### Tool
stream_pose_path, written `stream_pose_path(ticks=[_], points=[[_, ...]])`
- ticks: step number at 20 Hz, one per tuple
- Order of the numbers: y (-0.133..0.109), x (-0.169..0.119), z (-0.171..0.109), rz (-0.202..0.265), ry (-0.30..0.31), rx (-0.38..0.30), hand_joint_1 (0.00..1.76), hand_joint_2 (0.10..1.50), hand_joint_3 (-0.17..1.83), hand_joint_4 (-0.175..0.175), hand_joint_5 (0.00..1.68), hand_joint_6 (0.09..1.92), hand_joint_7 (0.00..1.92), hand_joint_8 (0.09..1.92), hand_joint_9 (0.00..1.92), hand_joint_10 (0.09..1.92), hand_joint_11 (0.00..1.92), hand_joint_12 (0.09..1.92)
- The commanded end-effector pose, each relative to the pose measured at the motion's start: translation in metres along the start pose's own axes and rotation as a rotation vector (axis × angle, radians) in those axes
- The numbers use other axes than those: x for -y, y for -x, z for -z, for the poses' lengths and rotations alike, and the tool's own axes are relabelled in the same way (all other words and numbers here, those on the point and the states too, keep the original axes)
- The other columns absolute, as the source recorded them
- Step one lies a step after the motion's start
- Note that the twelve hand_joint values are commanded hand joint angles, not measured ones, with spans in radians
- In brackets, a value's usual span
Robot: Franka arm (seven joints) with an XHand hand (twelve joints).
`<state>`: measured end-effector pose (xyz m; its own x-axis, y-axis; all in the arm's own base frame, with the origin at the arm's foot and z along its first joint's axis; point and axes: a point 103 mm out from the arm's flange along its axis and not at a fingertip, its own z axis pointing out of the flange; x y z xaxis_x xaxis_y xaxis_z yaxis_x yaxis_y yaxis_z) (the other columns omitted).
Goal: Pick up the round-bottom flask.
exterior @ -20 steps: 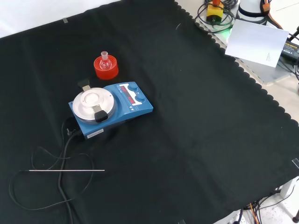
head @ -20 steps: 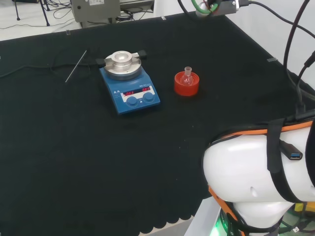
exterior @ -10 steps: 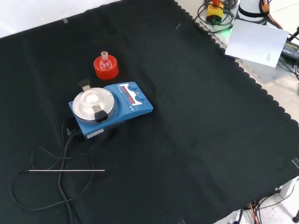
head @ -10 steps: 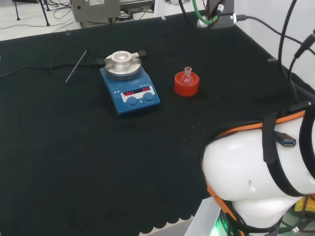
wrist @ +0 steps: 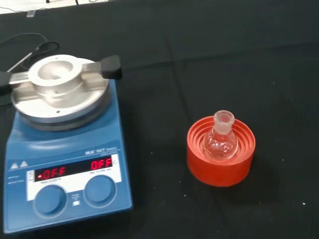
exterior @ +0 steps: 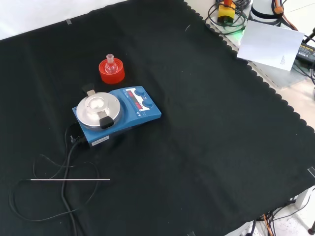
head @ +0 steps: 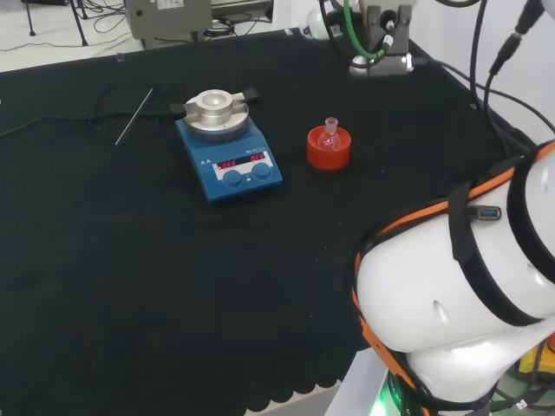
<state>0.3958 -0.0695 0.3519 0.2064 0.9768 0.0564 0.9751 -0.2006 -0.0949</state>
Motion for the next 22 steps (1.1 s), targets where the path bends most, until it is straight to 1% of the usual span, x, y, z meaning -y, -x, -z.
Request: stream_pose_path(ticks=[1,5,8,13,18,20,22], points=[[0.025,-0.03,-0.038,-0.027,0.04,-0.069,0.26,1.21,0.18,-0.048,0.34,0.09,0.19,0.53,0.22,0.67,0.0,1.13],[0.028,-0.037,-0.069,-0.04,-0.002,-0.085,0.35,1.15,0.16,-0.053,0.36,0.09,0.21,0.55,0.26,0.68,0.0,1.15],[0.029,-0.04,-0.088,-0.041,-0.014,-0.093,0.39,1.11,0.15,-0.054,0.37,0.09,0.21,0.56,0.26,0.68,0.0,1.16],[0.031,-0.047,-0.121,-0.035,0.004,-0.118,0.45,1.06,0.13,-0.055,0.38,0.09,0.21,0.57,0.28,0.68,0.0,1.16],[0.034,-0.057,-0.155,-0.033,0.007,-0.135,0.5,1.01,0.11,-0.057,0.42,0.09,0.22,0.59,0.32,0.69,0.0,1.21],[0.036,-0.061,-0.166,-0.03,0.014,-0.15,0.54,0.98,0.1,-0.057,0.44,0.09,0.22,0.59,0.34,0.69,0.0,1.21],[0.038,-0.065,-0.175,-0.028,0.024,-0.148,0.61,0.96,0.09,-0.06,0.46,0.09,0.22,0.6,0.35,0.69,0.0,1.23]])
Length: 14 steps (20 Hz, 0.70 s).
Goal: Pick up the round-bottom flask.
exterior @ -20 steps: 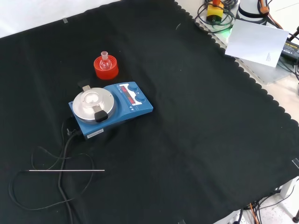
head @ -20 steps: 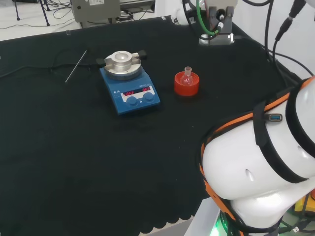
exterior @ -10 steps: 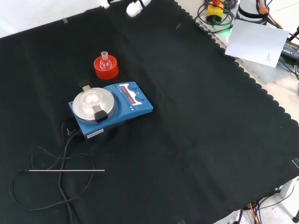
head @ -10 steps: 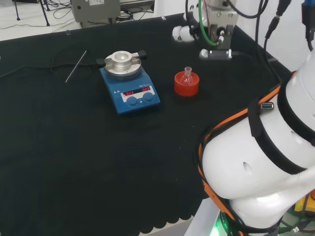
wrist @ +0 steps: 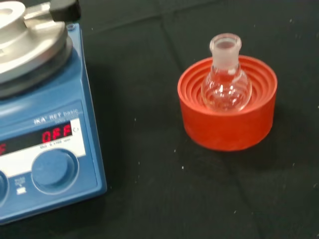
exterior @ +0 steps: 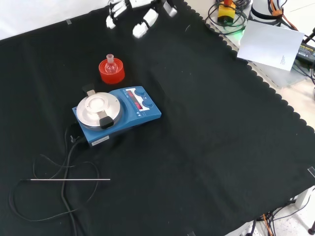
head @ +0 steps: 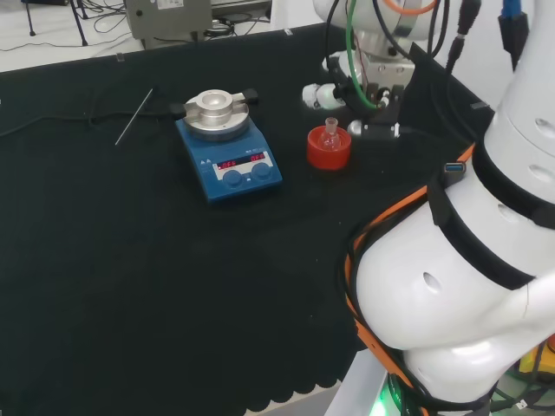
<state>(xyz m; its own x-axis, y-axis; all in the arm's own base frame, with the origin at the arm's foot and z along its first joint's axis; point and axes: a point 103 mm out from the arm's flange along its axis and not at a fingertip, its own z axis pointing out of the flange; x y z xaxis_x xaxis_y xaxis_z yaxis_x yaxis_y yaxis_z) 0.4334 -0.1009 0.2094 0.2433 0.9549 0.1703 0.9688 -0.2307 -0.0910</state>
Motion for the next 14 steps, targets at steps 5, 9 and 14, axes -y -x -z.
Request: stream_pose_path(ticks=[5,9,14], points=[[0.018,-0.02,-0.055,-0.007,0.018,-0.037,0.67,0.93,0.09,-0.063,0.5,0.09,0.23,0.6,0.37,0.68,0.0,1.27],[0.017,-0.025,-0.061,-0.009,0.025,-0.031,0.68,0.93,0.09,-0.064,0.5,0.09,0.23,0.61,0.38,0.68,0.0,1.27],[0.031,-0.041,-0.072,-0.016,0.003,-0.037,0.68,0.92,0.1,-0.062,0.47,0.09,0.21,0.6,0.37,0.68,0.0,1.28]])
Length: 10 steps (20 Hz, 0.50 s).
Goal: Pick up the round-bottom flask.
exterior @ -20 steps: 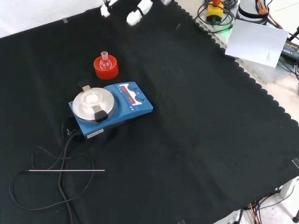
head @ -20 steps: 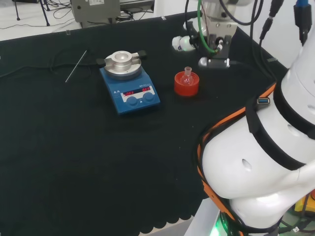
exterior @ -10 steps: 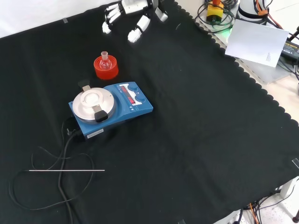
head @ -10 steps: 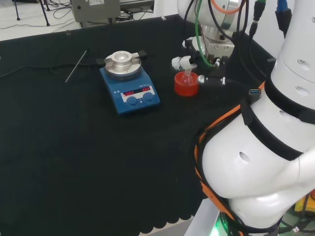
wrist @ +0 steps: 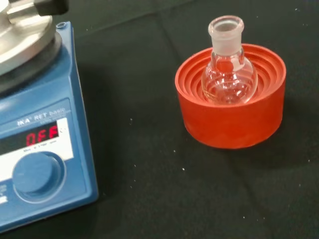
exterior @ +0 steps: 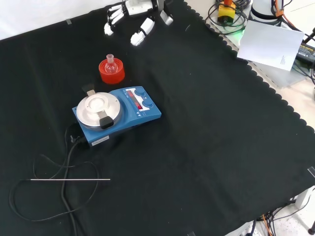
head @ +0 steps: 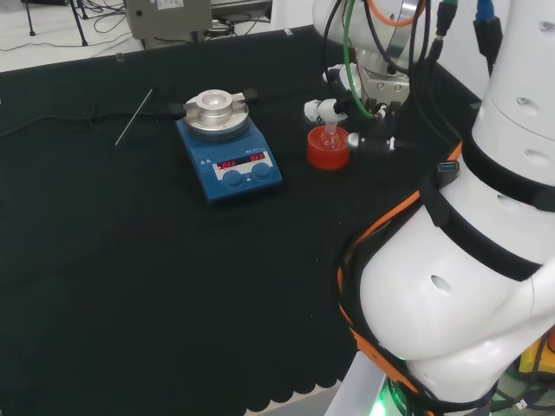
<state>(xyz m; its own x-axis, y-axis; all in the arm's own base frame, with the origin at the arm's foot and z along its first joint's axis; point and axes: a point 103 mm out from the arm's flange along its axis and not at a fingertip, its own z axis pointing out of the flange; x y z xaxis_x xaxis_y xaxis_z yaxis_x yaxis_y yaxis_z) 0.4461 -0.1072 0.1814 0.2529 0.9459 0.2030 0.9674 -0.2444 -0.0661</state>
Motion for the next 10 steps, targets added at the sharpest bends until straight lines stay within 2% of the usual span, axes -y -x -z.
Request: stream_pose_path(ticks=[1,10], points=[[0.026,-0.025,-0.048,-0.009,-0.026,-0.001,0.68,0.92,0.1,-0.062,0.46,0.09,0.21,0.6,0.37,0.68,0.0,1.28],[0.041,-0.034,-0.062,-0.023,-0.032,-0.016,0.69,0.91,0.1,-0.062,0.46,0.09,0.19,0.6,0.36,0.68,0.0,1.27]])
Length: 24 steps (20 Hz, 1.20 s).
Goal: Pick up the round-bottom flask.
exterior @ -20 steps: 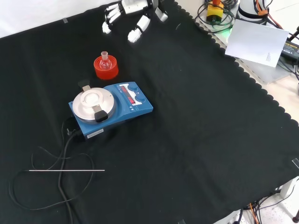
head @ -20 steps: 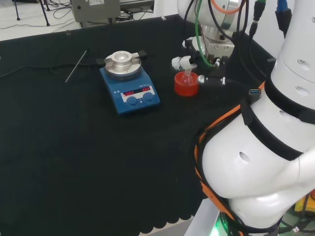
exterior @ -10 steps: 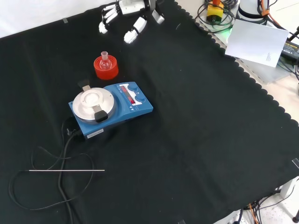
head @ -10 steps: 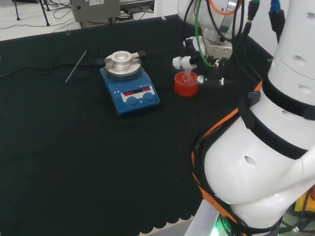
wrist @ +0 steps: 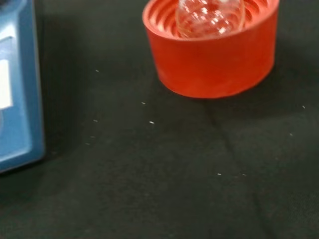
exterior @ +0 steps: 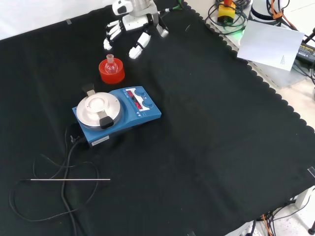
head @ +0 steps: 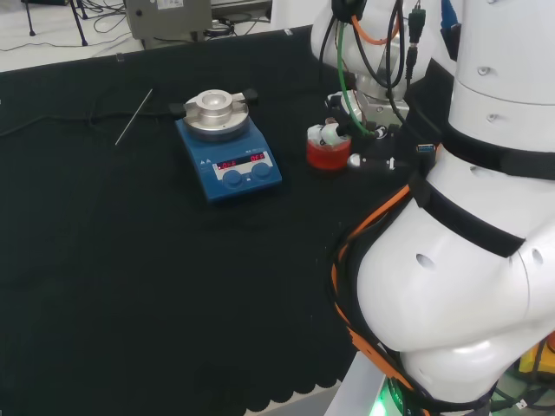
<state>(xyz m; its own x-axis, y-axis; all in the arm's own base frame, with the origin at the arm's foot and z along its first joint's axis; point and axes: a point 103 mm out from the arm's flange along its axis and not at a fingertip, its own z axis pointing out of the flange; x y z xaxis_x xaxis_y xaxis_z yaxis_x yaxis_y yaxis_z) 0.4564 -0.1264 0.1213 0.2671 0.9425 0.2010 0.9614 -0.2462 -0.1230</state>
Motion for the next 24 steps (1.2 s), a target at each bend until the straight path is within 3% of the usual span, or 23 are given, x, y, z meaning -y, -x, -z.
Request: stream_pose_path(ticks=[1,5,8,17,24], points=[[0.016,-0.017,-0.006,-0.011,0.028,-0.019,0.69,0.91,0.1,-0.062,0.45,0.09,0.19,0.6,0.36,0.67,0.0,1.27],[0.029,-0.023,-0.012,-0.026,0.034,-0.059,0.7,0.9,0.1,-0.061,0.44,0.09,0.18,0.59,0.35,0.67,0.0,1.27],[0.025,-0.025,-0.017,-0.031,0.043,-0.022,0.71,0.9,0.1,-0.061,0.44,0.09,0.17,0.59,0.35,0.67,0.0,1.27],[0.033,-0.039,-0.029,-0.021,0.044,-0.03,0.72,0.89,0.11,-0.062,0.44,0.09,0.17,0.59,0.35,0.68,0.0,1.27],[0.039,-0.046,-0.028,-0.032,0.056,-0.074,0.73,0.89,0.11,-0.062,0.45,0.09,0.17,0.6,0.35,0.68,0.0,1.27]])
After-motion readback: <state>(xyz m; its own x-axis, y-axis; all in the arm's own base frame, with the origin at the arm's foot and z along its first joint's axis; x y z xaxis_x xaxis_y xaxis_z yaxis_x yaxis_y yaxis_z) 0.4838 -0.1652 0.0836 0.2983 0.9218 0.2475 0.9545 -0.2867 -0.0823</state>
